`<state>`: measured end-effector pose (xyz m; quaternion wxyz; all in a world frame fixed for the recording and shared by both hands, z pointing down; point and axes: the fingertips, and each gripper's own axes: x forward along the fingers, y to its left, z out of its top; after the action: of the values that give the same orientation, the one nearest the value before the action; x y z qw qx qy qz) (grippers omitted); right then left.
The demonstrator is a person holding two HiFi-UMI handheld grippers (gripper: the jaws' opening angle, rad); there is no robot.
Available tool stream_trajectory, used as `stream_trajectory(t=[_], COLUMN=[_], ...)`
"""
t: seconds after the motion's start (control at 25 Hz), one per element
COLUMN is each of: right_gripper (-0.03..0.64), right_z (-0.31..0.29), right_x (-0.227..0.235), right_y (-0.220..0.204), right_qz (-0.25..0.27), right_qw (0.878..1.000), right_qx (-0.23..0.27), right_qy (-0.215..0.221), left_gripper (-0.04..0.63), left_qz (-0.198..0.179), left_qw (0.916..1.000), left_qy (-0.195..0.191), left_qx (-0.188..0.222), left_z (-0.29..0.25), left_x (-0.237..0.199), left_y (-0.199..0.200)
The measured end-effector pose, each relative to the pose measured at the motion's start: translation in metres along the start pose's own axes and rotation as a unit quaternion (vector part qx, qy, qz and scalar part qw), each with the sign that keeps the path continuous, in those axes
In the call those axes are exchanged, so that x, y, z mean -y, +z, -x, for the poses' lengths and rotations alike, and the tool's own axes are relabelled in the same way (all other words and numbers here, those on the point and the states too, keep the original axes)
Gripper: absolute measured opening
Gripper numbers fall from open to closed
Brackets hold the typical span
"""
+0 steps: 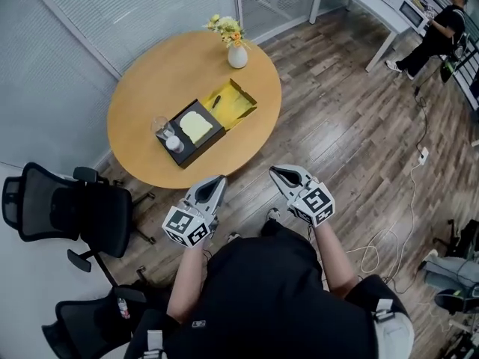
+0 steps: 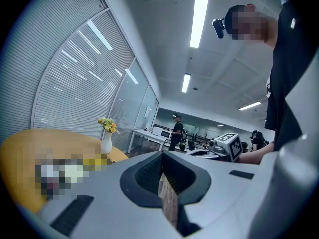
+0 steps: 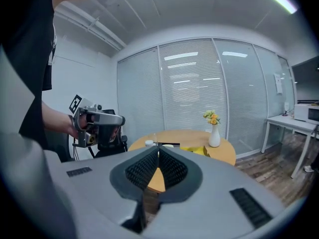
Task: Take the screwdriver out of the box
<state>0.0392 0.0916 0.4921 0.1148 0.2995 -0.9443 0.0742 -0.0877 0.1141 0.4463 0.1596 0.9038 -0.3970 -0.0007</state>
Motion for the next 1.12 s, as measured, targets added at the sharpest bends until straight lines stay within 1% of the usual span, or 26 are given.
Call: stream_trajectory(t=[0.2, 0.32, 0.56, 0.68, 0.88, 1.12], right_gripper=[0.008, 0.008, 0.008, 0.008, 0.008, 0.008], right_z=[0.005, 0.008, 0.010, 0.008, 0.001, -0.010], right_x=[0.030, 0.043, 0.063, 0.070, 0.081, 0.099], right_y=[0.003, -0.002, -0.005, -0.006, 0.000, 0.007], right_qz=[-0.001, -0.004, -0.023, -0.023, -0.017, -0.010], right_qw=[1.000, 0.999, 0.999, 0.998, 0.998, 0.998], right_qx=[0.012, 0.013, 0.019, 0.016, 0.011, 0.004], right_qy=[0.026, 0.037, 0.046, 0.051, 0.059, 0.055], left_gripper=[0.006, 0.006, 0.006, 0.006, 0.006, 0.006], left_qz=[-0.008, -0.011, -0.005, 0.001, 0.004, 0.003], left_qw=[0.9999, 0.9994, 0.9979, 0.9971, 0.9969, 0.9977], left_qy=[0.015, 0.031, 0.065, 0.076, 0.079, 0.068], left_qx=[0.001, 0.002, -0.003, -0.003, 0.000, 0.000], left_z=[-0.039, -0.053, -0.059, -0.062, -0.076, -0.099], left_x=[0.010, 0.010, 0.005, -0.002, -0.011, -0.026], left_y=[0.003, 0.000, -0.006, -0.007, -0.004, 0.001])
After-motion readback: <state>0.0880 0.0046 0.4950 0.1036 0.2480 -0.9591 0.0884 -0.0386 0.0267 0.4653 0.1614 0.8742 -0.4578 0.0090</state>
